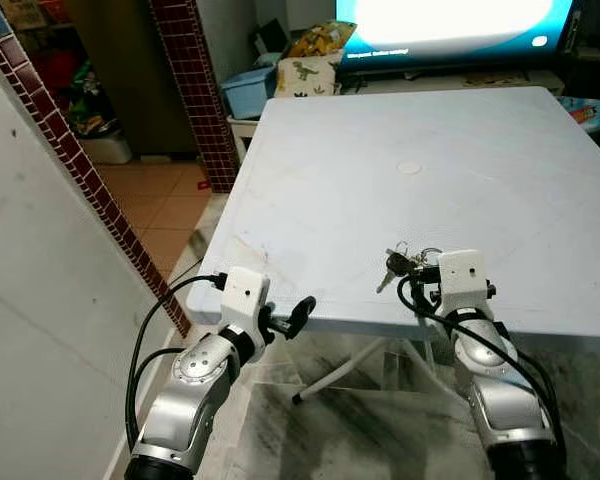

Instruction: Hang keys on a hook

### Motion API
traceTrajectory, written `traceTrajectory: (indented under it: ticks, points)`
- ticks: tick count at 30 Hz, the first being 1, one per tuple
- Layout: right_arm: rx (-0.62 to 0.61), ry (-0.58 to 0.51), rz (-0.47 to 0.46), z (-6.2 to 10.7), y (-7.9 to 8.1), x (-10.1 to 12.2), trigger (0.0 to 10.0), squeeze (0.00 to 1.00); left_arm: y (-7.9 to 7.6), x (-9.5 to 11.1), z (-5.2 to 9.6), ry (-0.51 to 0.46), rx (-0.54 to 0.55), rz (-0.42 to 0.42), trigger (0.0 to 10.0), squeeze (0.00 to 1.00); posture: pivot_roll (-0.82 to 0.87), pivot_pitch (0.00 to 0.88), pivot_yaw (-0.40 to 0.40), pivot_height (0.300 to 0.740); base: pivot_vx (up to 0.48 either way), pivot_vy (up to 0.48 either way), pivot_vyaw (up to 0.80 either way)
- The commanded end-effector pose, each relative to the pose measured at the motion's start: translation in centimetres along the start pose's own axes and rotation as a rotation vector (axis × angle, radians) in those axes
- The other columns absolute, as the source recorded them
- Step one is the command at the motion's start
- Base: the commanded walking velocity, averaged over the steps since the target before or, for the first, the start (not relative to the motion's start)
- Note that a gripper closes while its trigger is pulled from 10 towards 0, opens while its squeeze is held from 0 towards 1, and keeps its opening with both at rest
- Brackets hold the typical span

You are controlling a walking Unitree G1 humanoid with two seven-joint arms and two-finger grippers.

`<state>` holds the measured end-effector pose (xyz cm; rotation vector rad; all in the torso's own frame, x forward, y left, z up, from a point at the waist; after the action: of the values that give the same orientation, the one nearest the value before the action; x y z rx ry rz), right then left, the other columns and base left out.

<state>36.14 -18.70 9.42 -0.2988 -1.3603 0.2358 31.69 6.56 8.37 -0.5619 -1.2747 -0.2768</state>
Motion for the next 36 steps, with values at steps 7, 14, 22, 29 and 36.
traceTrajectory:
  ticks: [7,14,22,29,36]
  points:
    - [0.046,-0.01,-0.009,-1.5,1.1,0.5,10.0,0.0,-0.1,0.0,1.3,0.017,-0.041,-0.019,10.0,0.0,0.01,0.013,0.165,0.74,0.0,0.0,0.0]
    - [0.061,0.035,-0.026,-2.2,0.6,-0.7,10.0,0.0,-1.3,-0.2,1.7,0.055,-0.132,-0.034,10.0,0.0,0.03,0.01,0.178,0.74,0.0,0.0,0.0]
    - [0.047,0.051,-0.016,-2.7,-0.4,-1.5,10.0,0.0,-2.6,-0.3,1.8,0.097,-0.236,-0.024,10.0,0.0,0.02,0.004,0.188,0.74,0.0,0.0,0.0]
    - [0.097,0.087,-0.008,-2.9,0.1,-2.6,10.0,0.0,-3.4,-0.7,2.0,0.139,-0.3,-0.014,10.0,0.0,0.01,0.0,0.184,0.74,0.0,0.0,0.0]
    - [0.14,0.128,-0.014,-2.6,0.9,-3.8,0.0,0.0,-3.3,-0.6,1.9,0.135,-0.291,-0.018,10.0,0.0,0.02,0.0,0.176,0.74,0.0,0.0,0.0]
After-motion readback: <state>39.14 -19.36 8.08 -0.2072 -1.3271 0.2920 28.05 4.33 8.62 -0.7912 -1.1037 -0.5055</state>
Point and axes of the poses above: a point about 5 cm out from each wrist's last joint towards the gripper, its own z axis pointing back from the gripper into the wrist, its own x axis along the axis of the wrist's last joint, y = z × x, the point moved 5 cm from there along -z, pointing out of the wrist towards the gripper, and after that the axes turned 6 degrees about z, right-handed, at the moved point
